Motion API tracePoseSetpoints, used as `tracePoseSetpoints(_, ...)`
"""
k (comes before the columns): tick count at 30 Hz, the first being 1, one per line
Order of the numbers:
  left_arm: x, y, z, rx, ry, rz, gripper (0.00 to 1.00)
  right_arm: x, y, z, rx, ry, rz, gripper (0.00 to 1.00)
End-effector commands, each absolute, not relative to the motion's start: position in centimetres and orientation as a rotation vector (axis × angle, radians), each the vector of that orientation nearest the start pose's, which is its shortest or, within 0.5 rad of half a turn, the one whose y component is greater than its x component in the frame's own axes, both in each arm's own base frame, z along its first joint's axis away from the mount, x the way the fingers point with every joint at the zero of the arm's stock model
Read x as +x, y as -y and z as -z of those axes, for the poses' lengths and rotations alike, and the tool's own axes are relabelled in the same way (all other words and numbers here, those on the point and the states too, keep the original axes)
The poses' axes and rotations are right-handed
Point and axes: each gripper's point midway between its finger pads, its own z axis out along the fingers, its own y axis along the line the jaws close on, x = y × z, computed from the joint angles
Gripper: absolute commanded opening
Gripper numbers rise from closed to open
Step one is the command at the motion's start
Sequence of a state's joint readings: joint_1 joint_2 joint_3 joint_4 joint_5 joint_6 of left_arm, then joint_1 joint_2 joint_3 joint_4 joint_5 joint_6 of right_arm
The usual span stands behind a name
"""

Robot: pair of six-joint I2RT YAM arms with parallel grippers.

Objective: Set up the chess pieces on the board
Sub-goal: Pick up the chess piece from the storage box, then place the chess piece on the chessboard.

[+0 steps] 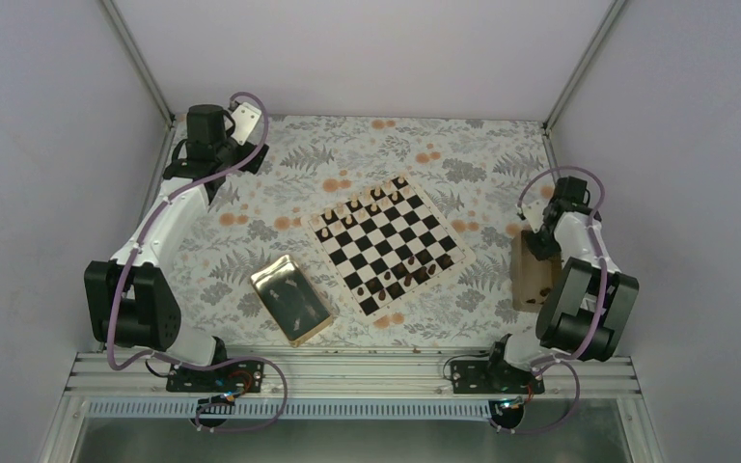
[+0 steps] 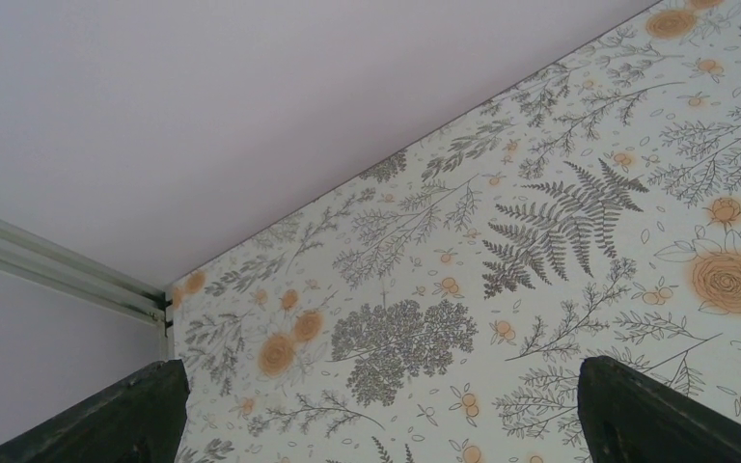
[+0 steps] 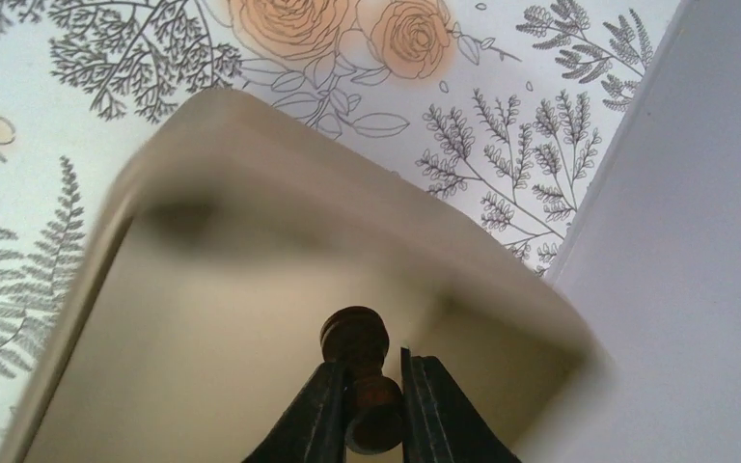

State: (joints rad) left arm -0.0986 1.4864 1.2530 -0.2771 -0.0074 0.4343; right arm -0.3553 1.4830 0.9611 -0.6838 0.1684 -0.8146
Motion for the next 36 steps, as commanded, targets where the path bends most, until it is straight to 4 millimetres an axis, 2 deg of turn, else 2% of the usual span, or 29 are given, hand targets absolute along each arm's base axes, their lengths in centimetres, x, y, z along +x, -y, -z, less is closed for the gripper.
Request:
tracePoseSetpoints(1,46.4,4.7,-26.8,0.555,-1.997,-0.213,1.0,28.8,13.6,-9.1,-0.673,-2.833,0.463,0.11)
tracePoseSetpoints(4,46.2,4.7,-27.0,0.555,-1.992,-0.211,1.0,28.8,13.0,-9.1,-0.708,-2.836,0.407,0.11)
tracePoseSetpoints(8,45.9,4.7,-27.1,0.553,-1.988,-0.215,1.0,29.1,13.3,-9.3,-0.703,-2.845,0.411,0.11)
tracePoseSetpoints(11,45.5,4.4,-27.0,0.547,-1.984,-0.228,1.0,30.0,13.2,-10.6,-0.711,-2.813,0.409,0.12)
tracePoseSetpoints(14,45.4,4.3,-26.7,0.546,-1.987,-0.232,1.0,30.5,12.1,-11.7,-0.751,-2.805,0.401,0.12)
tracePoseSetpoints(18,45.6,4.3,-26.6,0.542,-1.987,-0.238,1.0,31.5,8.5,-13.6,-0.855,-2.745,0.351,0.12)
tracePoseSetpoints(22,45.9,4.2,-26.7,0.535,-1.988,-0.244,1.0,32.3,3.1,-15.6,-0.994,-2.64,0.241,0.12)
tracePoseSetpoints(24,46.0,4.2,-26.9,0.528,-1.981,-0.241,1.0,32.5,1.0,-15.8,-1.042,-2.606,0.202,0.13)
tracePoseSetpoints(27,46.1,4.4,-26.9,0.523,-1.984,-0.223,1.0,32.6,-1.7,-15.2,-1.101,-2.595,0.153,0.13)
tracePoseSetpoints(30,46.0,4.3,-26.8,0.521,-1.985,-0.23,1.0,32.5,-3.5,-13.9,-1.155,-2.601,0.132,0.13)
tracePoseSetpoints(36,45.7,4.1,-26.7,0.519,-1.982,-0.244,1.0,31.4,-5.2,-10.4,-1.208,-2.637,0.094,0.13)
